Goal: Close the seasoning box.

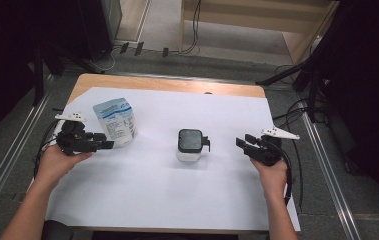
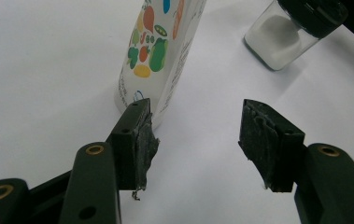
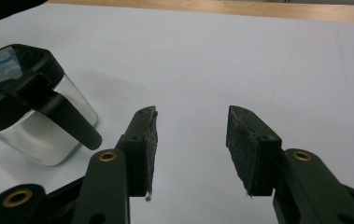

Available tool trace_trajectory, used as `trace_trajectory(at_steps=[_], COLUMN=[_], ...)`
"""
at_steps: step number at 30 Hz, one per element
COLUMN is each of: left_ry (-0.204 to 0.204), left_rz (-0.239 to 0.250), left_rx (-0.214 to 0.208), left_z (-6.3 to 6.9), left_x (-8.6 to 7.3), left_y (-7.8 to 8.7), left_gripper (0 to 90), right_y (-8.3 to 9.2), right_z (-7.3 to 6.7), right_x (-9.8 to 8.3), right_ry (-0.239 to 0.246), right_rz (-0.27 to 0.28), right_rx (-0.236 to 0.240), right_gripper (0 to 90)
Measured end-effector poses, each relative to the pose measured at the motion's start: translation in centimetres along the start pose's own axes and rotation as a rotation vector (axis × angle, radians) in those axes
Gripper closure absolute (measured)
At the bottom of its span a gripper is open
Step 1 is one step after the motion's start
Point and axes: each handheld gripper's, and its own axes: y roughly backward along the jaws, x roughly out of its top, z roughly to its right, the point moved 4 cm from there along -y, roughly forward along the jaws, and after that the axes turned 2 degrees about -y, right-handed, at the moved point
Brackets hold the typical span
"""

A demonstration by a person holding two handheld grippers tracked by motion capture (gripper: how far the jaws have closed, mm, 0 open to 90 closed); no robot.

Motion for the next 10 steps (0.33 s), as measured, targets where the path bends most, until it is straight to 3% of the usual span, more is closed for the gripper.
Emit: trace_trajectory(at_steps=[10], left_ry=[0.001], left_rz=[0.0], left_rx=[0.0], left_z=[-0.05], left_x=[0.0], left_y=[-0.02], left_gripper=[44.9], right_y=[-0.3], right_z=[-0.11], right_x=[-0.11], right_ry=[-0.001], right_rz=[-0.006], right_rx=[0.009], right_gripper=[53.9])
